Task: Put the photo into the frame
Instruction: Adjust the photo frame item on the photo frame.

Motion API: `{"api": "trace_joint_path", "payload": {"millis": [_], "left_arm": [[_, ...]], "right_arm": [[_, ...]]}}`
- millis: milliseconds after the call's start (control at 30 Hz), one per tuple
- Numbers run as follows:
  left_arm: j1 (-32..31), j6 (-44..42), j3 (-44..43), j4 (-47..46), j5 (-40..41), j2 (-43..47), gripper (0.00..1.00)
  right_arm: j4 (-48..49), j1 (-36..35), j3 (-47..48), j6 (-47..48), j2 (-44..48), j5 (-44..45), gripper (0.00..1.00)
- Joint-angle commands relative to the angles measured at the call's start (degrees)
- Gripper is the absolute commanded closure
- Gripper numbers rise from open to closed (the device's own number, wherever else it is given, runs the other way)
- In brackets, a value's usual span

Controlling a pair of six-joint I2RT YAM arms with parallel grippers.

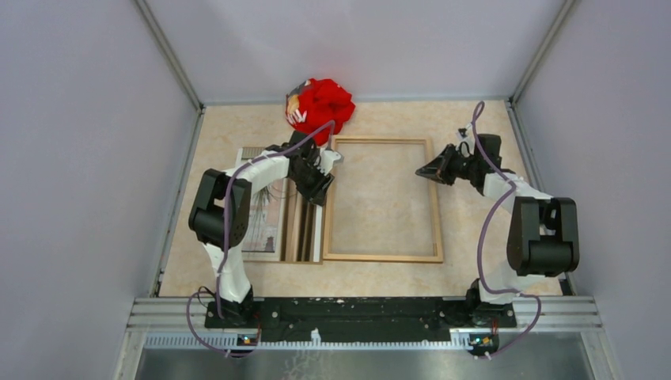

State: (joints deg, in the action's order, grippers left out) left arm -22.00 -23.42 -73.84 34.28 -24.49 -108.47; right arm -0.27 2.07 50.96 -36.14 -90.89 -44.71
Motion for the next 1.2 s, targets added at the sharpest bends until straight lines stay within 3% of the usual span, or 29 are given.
{"api": "trace_joint_path", "payload": {"millis": [0,467,1167], "left_arm": [[-0.67,0.54,-1.87,0.16,-1.21,-1.43,0.54],[-1.62,0.52,-1.18,0.0,-1.78,-1.01,0.57],[-1.64,1.18,-0.52,-0.38,-3.17,-0.45,0.6]], "right_arm": [[8.39,0.22,-1.62,-3.29,2.57,-1.24,1.0],[18.24,-0.45,-5.33,-16.29,9.08,-1.67,1.0],[17.45,-9.22,-0.95,-18.41,10.12,2.94,1.0]]}}
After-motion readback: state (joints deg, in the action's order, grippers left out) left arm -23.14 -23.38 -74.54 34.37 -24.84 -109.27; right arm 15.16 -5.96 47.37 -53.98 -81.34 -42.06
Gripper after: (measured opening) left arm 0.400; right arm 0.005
